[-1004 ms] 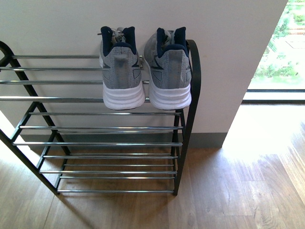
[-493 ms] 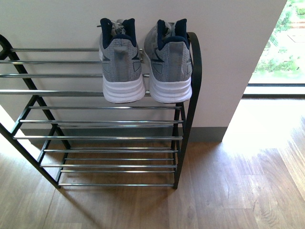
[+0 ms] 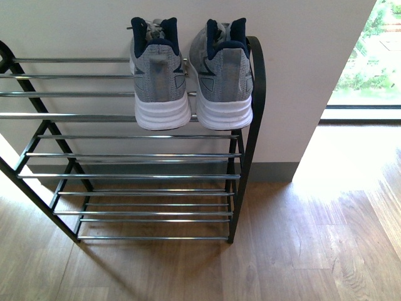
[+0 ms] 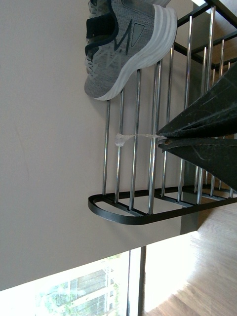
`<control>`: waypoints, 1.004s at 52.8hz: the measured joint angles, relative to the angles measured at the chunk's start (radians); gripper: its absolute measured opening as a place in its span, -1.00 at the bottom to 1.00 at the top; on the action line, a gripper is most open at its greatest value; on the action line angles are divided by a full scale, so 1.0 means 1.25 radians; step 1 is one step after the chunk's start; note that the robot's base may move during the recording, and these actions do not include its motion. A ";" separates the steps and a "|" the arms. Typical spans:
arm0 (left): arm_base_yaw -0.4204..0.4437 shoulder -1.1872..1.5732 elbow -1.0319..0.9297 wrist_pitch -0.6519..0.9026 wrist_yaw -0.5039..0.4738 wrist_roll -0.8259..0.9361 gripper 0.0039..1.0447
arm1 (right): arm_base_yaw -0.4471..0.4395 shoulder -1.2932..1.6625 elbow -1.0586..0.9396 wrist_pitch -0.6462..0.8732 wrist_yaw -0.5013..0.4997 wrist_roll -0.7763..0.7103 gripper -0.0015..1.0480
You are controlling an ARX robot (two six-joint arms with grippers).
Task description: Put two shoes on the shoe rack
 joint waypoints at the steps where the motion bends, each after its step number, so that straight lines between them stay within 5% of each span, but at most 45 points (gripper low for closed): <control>1: 0.000 -0.004 0.000 -0.003 0.000 0.000 -0.98 | 0.000 0.000 0.000 0.000 0.000 0.000 0.82; 50: 0.001 -0.301 0.000 -0.314 -0.001 0.000 -0.98 | 0.000 0.000 0.000 0.000 0.000 0.000 0.82; 53: 0.001 -0.301 0.000 -0.314 0.000 0.000 -0.86 | 0.000 0.000 0.000 0.000 0.000 0.000 0.82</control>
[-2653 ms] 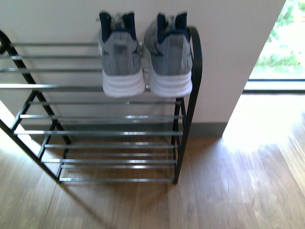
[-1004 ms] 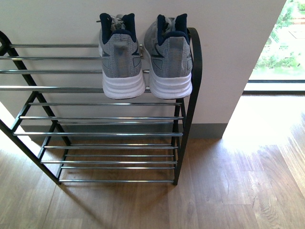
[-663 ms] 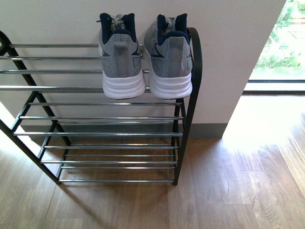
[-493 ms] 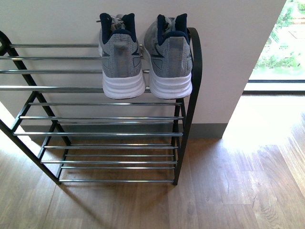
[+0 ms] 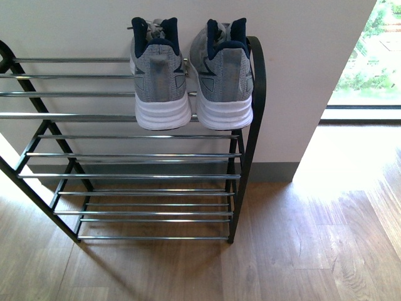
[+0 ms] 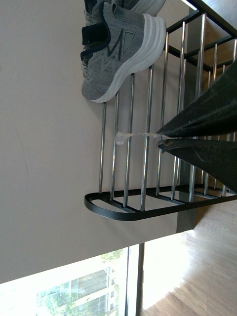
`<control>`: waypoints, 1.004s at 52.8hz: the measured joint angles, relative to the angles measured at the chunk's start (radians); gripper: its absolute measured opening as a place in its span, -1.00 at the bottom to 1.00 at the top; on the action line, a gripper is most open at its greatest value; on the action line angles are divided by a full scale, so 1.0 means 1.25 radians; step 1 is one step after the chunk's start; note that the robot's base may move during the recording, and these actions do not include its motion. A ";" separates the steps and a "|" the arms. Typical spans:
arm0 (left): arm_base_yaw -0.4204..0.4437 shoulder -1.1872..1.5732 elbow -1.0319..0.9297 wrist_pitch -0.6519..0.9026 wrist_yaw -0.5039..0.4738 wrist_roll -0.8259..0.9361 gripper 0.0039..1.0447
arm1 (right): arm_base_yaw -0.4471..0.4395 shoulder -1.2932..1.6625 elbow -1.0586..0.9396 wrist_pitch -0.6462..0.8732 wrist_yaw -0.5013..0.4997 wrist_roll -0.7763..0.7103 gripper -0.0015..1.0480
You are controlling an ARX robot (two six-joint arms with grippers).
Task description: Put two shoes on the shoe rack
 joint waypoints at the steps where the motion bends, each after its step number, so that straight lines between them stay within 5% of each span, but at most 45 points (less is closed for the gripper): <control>1: 0.000 0.000 0.000 0.000 0.000 0.000 -0.79 | 0.000 0.000 0.000 0.000 0.000 0.000 0.82; 26: 0.000 -0.001 0.000 0.000 0.001 0.002 0.86 | 0.000 0.000 0.000 0.000 0.000 0.000 0.82; 53: 0.000 -0.001 0.000 0.000 0.001 0.003 0.83 | 0.000 0.000 0.000 0.000 0.000 -0.001 0.82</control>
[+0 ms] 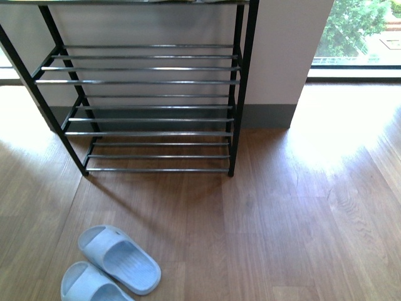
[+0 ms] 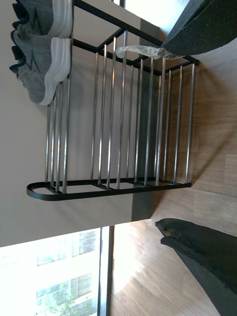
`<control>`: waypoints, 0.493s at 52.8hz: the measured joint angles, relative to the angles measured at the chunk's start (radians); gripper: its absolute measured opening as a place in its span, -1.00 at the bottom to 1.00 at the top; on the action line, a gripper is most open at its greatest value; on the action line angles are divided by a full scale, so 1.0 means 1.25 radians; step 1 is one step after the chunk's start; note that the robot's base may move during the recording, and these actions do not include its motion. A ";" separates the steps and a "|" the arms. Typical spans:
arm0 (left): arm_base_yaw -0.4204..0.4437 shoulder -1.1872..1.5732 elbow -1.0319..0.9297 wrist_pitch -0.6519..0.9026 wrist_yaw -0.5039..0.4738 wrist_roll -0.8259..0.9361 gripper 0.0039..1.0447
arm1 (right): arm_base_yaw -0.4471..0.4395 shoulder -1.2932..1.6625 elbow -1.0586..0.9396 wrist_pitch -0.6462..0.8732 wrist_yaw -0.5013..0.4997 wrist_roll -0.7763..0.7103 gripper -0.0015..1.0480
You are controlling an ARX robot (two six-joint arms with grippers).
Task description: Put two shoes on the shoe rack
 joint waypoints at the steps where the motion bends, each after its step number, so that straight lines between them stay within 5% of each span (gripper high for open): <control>1: 0.000 0.000 0.000 0.000 0.000 0.000 0.83 | 0.000 0.000 0.000 0.000 0.000 0.000 0.82; 26: 0.000 0.000 0.000 0.000 0.000 0.000 0.83 | 0.000 -0.001 0.000 0.000 0.000 0.000 0.82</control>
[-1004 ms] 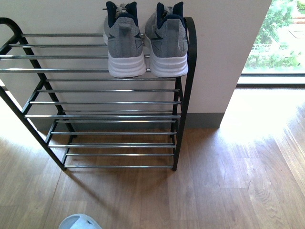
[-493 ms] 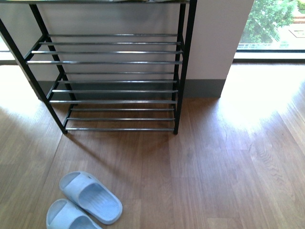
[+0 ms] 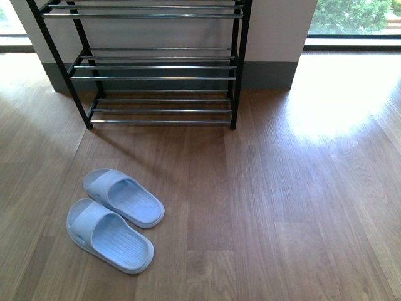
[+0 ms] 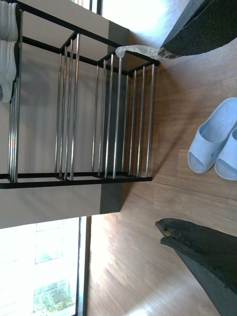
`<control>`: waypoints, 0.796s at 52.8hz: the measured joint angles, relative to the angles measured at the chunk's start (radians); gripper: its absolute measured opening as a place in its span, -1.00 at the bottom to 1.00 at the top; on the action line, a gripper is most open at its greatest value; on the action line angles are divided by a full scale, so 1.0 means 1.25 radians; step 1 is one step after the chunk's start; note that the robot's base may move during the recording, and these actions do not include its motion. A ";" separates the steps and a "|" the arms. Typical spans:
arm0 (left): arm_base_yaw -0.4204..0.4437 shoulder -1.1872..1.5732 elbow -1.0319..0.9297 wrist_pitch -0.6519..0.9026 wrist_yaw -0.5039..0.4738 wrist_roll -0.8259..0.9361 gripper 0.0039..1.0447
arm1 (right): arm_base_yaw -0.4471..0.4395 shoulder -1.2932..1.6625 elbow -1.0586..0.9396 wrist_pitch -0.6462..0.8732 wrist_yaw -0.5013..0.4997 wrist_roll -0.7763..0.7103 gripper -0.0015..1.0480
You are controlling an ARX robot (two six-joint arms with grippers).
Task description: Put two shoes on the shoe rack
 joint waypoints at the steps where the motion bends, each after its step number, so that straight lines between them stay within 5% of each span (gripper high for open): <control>1: 0.000 0.000 0.000 0.000 0.000 0.000 0.83 | 0.000 0.000 0.000 0.000 0.000 0.000 0.82; 42: 0.000 0.000 0.000 0.000 0.001 0.000 0.83 | 0.000 0.000 0.000 0.000 -0.001 0.000 0.82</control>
